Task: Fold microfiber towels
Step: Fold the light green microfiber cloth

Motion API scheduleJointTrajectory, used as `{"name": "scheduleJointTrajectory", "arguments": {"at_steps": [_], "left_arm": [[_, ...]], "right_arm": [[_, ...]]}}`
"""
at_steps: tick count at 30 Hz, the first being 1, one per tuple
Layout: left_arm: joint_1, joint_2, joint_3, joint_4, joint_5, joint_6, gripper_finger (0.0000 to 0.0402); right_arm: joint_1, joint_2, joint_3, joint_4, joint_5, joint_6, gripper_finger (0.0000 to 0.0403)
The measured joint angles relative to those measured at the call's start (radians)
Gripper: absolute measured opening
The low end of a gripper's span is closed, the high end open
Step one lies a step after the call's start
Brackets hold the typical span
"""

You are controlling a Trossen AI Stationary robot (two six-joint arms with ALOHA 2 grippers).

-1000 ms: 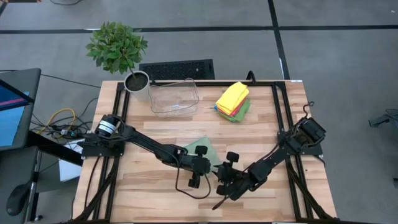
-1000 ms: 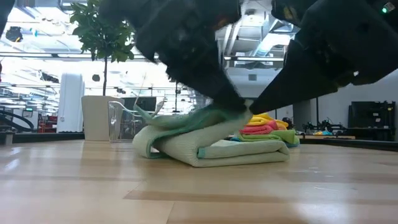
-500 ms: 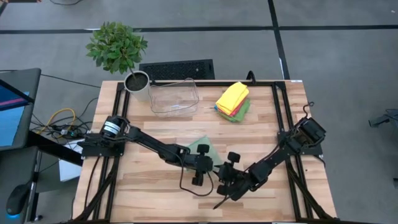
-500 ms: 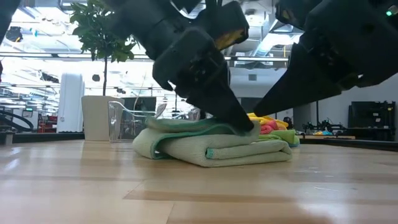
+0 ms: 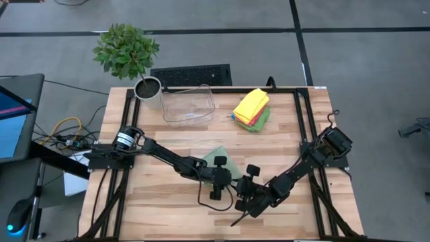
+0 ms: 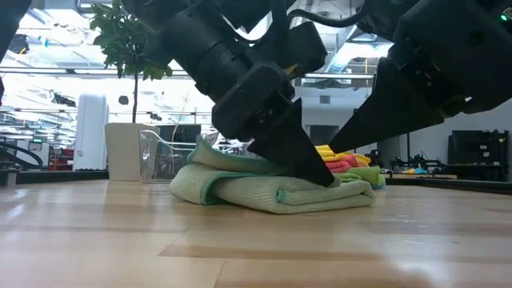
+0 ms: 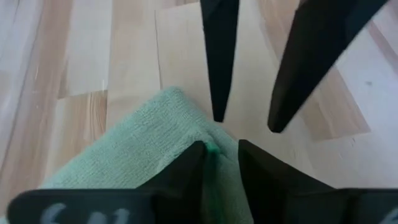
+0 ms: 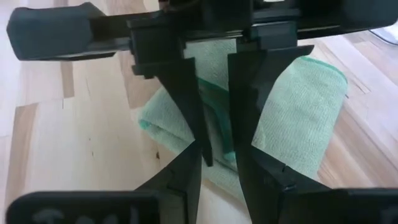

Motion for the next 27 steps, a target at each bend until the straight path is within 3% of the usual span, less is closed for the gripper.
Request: {"name": "scheduleJointTrajectory", "arguments": {"at_steps": [8, 17, 27], "left_arm": [[0.003, 0.000, 0.002, 0.000, -0.018, -0.025, 0.0135], [-0.005, -0.001, 0.175, -0.266, 0.030, 0.033, 0.0165], [-0.004, -0.002, 0.226, -0.348, 0.054, 0.142, 0.0211]], "right_arm": [[0.000, 0.000, 0.000, -0.033, -0.001, 0.019, 0.0125], [-0.001, 0.000, 0.000, -0.066, 0.001, 0.028, 0.0124], [-0.002, 0.000, 0.000, -0.098, 0.001, 0.022, 0.0152]]}}
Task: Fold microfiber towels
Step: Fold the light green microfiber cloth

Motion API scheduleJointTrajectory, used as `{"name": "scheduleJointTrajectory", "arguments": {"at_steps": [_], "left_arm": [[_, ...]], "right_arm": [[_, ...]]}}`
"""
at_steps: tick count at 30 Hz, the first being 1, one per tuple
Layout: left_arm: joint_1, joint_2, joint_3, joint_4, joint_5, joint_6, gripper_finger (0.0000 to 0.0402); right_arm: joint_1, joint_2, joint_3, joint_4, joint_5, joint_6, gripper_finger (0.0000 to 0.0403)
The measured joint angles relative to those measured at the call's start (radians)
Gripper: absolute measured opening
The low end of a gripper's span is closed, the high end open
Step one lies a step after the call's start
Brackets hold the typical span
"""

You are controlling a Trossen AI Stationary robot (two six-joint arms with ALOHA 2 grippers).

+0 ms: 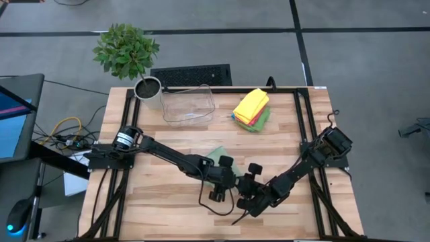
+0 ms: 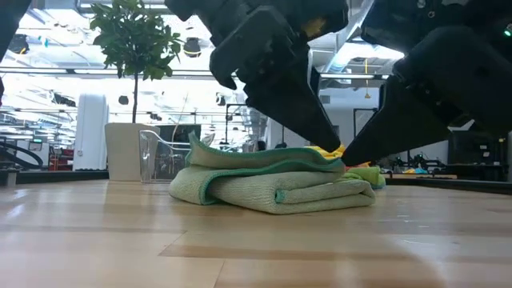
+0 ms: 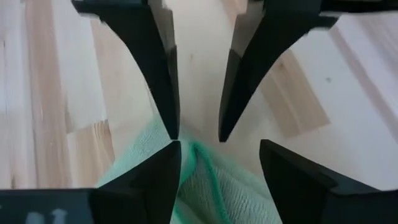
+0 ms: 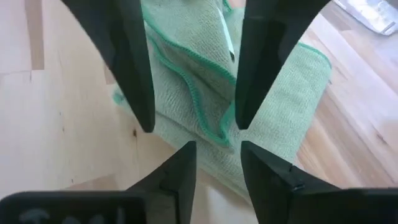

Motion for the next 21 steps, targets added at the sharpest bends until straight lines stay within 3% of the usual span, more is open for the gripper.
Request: {"name": "scheduleJointTrajectory", "arguments": {"at_steps": [9, 12, 17, 21], "left_arm": [[0.004, -0.026, 0.214, -0.442, 0.027, -0.040, 0.0229], [-0.033, -0.026, 0.235, -0.581, 0.018, -0.071, 0.0225], [-0.148, -0.024, 0.133, -0.604, -0.101, -0.132, 0.0216], [-0.223, -0.023, 0.043, -0.542, -0.280, -0.223, 0.0215]], "right_arm": [[-0.026, 0.000, 0.000, 0.064, 0.017, -0.194, 0.0185], [-0.039, 0.000, 0.000, 0.118, 0.017, -0.263, 0.0187], [-0.068, 0.000, 0.001, 0.116, 0.016, -0.294, 0.0184], [-0.080, 0.000, 0.000, 0.115, 0.009, -0.295, 0.0181]]}}
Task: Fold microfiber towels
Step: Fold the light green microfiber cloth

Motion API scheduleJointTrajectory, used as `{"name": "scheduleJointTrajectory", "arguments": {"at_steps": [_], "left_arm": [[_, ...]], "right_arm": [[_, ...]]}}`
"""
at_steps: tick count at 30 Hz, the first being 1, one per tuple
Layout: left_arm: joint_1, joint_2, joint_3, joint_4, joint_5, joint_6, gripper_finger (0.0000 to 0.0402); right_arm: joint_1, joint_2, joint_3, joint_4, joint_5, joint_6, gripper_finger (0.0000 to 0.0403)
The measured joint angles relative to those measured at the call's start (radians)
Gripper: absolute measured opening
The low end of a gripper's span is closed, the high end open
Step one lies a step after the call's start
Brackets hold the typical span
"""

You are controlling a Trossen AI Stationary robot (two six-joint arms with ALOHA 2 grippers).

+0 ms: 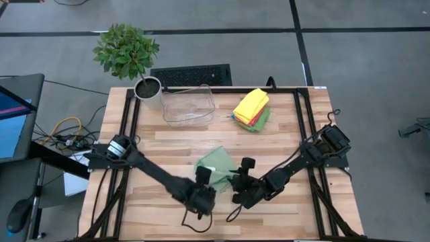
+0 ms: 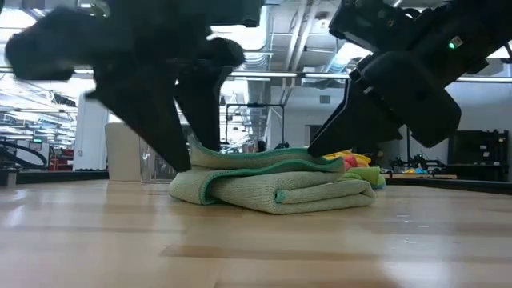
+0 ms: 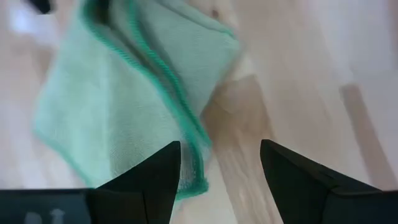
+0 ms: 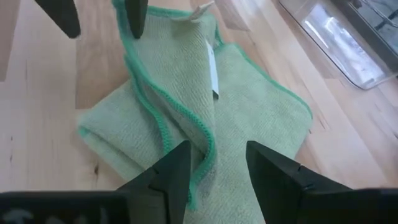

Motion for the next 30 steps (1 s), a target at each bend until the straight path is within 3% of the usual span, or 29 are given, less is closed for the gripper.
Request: {"name": "scheduleJointTrajectory", "arguments": {"at_steps": [5, 7, 15, 20, 30], "left_arm": [[-0.050, 0.000, -0.067, 0.089, -0.256, -0.160, 0.0214], [-0.054, 0.000, -0.097, 0.130, -0.314, -0.225, 0.0214], [-0.099, 0.000, -0.168, 0.147, -0.312, -0.461, 0.0214], [-0.155, 0.004, -0.167, 0.143, -0.431, -0.548, 0.0214], [-0.121, 0.103, -0.167, 0.183, -0.478, -0.678, 0.0214]], "right_arm": [[0.000, 0.000, 0.000, 0.002, -0.002, 0.002, 0.0181], [0.000, 0.000, 0.000, 0.003, -0.004, 0.005, 0.0182], [0.000, 0.000, 0.000, 0.004, -0.003, 0.008, 0.0180], [-0.007, 0.000, 0.000, 0.004, -0.003, 0.008, 0.0182], [-0.007, 0.000, 0.000, 0.008, -0.003, 0.009, 0.0176]]}}
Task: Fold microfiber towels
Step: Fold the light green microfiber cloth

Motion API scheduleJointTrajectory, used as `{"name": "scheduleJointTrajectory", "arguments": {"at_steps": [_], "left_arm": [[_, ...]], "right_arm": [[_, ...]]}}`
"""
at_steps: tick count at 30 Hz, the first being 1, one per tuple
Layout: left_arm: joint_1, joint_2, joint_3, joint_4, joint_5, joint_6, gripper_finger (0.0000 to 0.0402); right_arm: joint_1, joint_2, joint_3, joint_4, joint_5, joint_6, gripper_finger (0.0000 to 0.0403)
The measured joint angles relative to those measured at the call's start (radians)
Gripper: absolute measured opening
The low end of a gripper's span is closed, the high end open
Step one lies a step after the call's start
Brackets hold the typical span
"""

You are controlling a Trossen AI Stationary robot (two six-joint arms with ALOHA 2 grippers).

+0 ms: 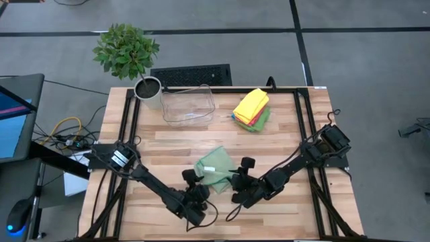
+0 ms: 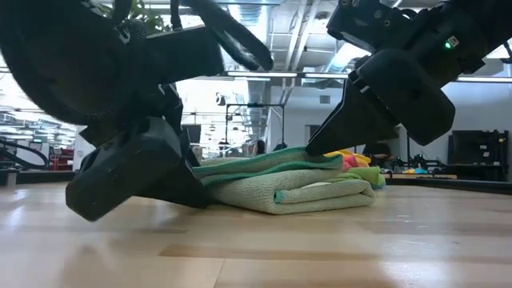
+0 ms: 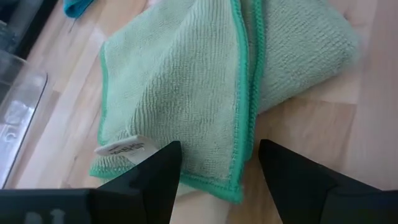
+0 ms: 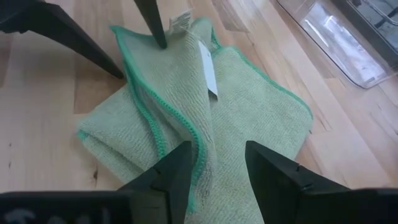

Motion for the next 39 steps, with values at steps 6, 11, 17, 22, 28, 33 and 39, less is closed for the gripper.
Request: {"name": "scheduleJointTrajectory", "arguments": {"at_steps": [6, 11, 17, 22, 28, 33, 39], "left_arm": [[0.001, 0.003, 0.005, -0.017, -0.027, -0.038, 0.0213], [0.007, 0.002, 0.037, -0.102, -0.034, -0.041, 0.0183], [0.014, 0.001, 0.088, -0.198, -0.049, -0.020, 0.0101], [0.014, 0.001, 0.172, -0.283, -0.050, 0.140, 0.0028], [0.042, -0.001, 0.311, -0.443, -0.026, 0.367, 0.0009], [0.103, -0.002, 0.351, -0.503, 0.024, 0.529, 0.0006], [0.217, -0.002, 0.328, -0.442, 0.177, 0.729, 0.0003]], "right_arm": [[-0.001, 0.000, 0.000, -0.001, 0.000, 0.020, 0.0176], [-0.012, 0.000, -0.010, -0.002, -0.014, 0.052, 0.0170], [-0.020, 0.000, -0.076, 0.049, -0.024, 0.107, 0.0164], [-0.019, 0.000, -0.124, 0.101, -0.025, 0.140, 0.0164], [-0.018, 0.000, -0.150, 0.159, -0.043, 0.143, 0.0161], [-0.018, 0.000, -0.150, 0.162, -0.046, 0.143, 0.0157], [-0.018, 0.000, -0.150, 0.162, -0.047, 0.143, 0.0157]]}}
